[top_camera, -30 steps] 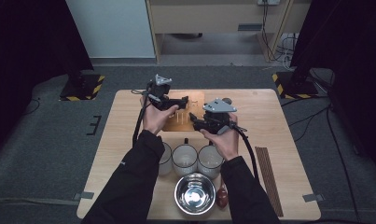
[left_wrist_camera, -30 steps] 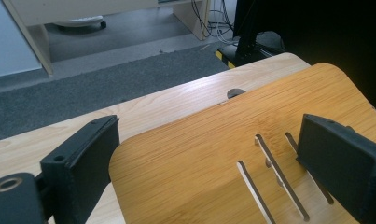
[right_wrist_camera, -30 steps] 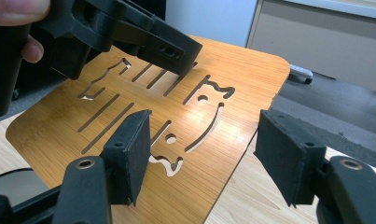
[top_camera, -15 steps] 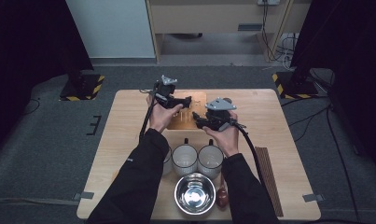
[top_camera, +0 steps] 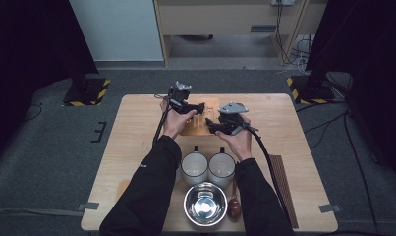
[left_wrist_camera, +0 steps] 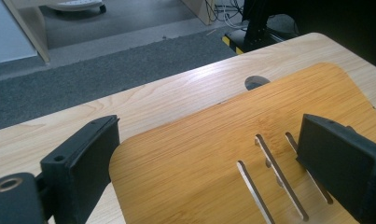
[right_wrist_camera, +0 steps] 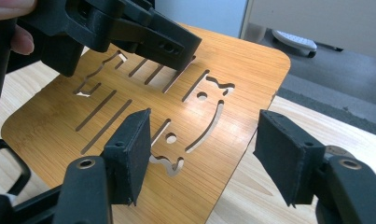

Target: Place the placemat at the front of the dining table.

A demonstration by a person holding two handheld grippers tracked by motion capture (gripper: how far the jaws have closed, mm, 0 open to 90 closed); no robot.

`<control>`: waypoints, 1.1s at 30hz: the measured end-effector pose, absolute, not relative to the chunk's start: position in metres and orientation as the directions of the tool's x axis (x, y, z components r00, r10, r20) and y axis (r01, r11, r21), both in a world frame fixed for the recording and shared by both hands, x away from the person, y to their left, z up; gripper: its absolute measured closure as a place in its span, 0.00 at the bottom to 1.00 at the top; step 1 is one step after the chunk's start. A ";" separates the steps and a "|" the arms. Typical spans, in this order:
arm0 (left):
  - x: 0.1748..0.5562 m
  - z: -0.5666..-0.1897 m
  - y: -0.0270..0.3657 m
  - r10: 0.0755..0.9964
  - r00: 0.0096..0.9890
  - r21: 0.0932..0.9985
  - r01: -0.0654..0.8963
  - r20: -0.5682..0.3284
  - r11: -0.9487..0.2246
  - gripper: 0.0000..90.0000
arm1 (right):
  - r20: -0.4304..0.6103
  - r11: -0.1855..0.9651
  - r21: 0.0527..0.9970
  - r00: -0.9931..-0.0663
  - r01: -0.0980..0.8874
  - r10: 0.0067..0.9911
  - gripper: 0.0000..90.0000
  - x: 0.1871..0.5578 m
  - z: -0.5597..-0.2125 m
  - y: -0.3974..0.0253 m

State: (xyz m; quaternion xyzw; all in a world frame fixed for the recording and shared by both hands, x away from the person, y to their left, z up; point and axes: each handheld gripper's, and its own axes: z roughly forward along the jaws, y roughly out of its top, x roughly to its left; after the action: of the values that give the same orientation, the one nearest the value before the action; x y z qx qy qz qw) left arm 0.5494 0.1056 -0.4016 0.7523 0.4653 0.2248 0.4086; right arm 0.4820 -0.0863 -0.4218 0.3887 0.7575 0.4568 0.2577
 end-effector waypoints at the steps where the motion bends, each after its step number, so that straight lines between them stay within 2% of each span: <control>1: 0.551 -0.404 0.105 0.884 0.466 0.822 0.518 -0.039 -0.237 0.07 | -0.035 0.281 0.891 -0.564 0.356 0.825 0.40 0.483 -0.423 -0.086; 24: 0.574 -0.454 0.093 0.889 0.457 0.746 0.603 -0.033 -0.283 0.07 | -0.006 0.317 0.818 -0.546 0.479 0.838 0.40 0.507 -0.469 -0.087; 28: 0.577 -0.464 0.092 0.887 0.460 0.720 0.626 -0.031 -0.299 0.07 | 0.047 0.285 0.811 -0.542 0.511 0.839 0.40 0.509 -0.482 -0.088; 33: 0.580 -0.473 0.089 0.887 0.461 0.710 0.635 -0.032 -0.305 0.07 | 0.043 0.298 0.793 -0.537 0.531 0.842 0.40 0.512 -0.490 -0.089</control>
State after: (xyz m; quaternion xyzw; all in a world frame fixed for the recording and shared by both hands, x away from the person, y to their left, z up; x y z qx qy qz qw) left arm 0.5798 0.0888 -0.4731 0.7859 0.4841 0.1870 0.3363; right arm 0.5118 -0.0888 -0.4897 0.4394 0.7815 0.3972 0.1957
